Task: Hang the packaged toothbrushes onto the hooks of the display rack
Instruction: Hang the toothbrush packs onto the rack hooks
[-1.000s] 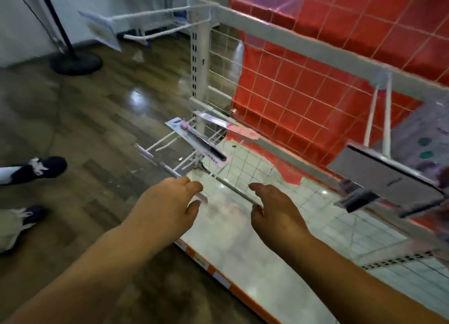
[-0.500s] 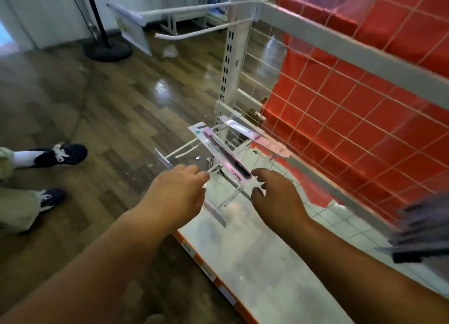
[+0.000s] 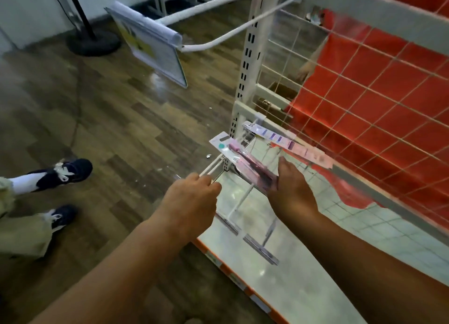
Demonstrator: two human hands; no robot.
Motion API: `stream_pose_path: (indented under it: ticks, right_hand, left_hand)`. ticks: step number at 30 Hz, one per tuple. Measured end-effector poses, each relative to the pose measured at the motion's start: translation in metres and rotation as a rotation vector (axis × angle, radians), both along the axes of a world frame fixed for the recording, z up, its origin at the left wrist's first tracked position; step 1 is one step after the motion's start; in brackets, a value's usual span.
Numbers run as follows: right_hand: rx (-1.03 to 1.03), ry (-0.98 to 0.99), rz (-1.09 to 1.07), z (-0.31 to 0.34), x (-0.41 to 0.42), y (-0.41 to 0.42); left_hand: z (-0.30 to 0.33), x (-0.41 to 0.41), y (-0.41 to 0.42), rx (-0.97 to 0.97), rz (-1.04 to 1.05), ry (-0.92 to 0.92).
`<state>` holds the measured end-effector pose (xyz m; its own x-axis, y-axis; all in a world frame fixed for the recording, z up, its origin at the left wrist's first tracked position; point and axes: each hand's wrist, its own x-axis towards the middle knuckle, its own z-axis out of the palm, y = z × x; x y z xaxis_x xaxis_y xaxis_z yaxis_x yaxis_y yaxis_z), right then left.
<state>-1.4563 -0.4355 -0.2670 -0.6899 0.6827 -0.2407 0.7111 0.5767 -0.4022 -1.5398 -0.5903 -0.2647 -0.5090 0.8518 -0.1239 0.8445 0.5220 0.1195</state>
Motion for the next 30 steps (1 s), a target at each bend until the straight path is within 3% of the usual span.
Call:
stream_pose_path:
  ticks: [6, 13, 26, 30]
  right_hand:
    - [-0.047, -0.139, 0.014, -0.024, -0.018, 0.012]
    - [0.042, -0.133, 0.010, -0.033, -0.012, 0.021]
    - [-0.156, -0.202, -0.131, -0.028, -0.019, 0.029]
    - [-0.278, -0.194, -0.183, -0.025, -0.020, 0.025]
  left_hand:
    - [-0.017, -0.030, -0.007, -0.016, -0.028, -0.095]
    - [-0.028, -0.039, 0.000, 0.038, -0.031, -0.224]
    - [-0.033, -0.030, 0.015, 0.077, -0.038, -0.358]
    - [-0.034, -0.030, 0.017, 0.152, 0.129, -0.565]
